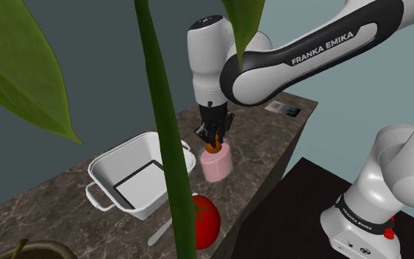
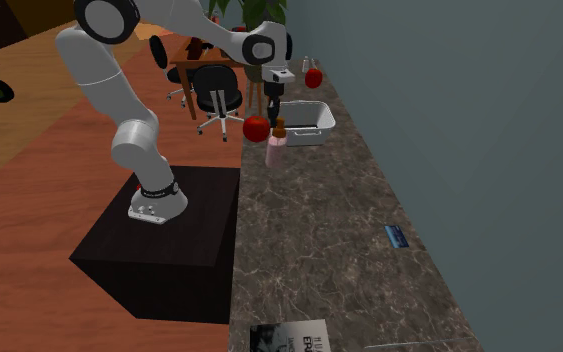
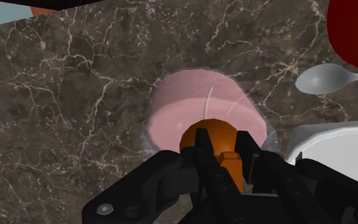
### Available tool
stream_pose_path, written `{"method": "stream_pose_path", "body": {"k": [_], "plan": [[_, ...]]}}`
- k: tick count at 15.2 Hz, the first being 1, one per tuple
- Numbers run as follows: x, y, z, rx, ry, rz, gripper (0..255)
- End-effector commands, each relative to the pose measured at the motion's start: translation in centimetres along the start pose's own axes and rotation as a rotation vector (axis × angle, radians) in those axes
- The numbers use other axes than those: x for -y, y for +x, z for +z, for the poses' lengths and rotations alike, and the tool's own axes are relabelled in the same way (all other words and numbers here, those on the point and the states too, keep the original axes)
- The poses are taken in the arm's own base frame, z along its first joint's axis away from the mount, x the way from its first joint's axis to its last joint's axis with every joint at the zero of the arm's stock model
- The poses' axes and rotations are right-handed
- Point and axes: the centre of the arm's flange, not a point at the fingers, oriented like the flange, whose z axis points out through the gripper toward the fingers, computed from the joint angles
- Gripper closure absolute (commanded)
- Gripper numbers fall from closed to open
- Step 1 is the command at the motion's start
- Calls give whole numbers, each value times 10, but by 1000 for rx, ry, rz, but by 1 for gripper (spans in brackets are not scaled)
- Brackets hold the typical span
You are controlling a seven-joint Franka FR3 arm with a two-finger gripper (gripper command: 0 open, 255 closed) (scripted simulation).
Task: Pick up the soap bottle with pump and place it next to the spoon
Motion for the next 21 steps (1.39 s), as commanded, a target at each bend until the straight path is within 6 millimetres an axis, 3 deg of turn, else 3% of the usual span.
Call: {"method": "stream_pose_path", "body": {"k": [1,8,9,14,18,21], "plan": [[3,0,11,4,-2,-1,255],[3,0,11,4,-2,-1,255],[2,0,13,4,-2,-1,0],[3,0,11,4,-2,-1,0],[3,1,-39,4,-2,-1,0],[3,1,-39,4,-2,-1,0]]}}
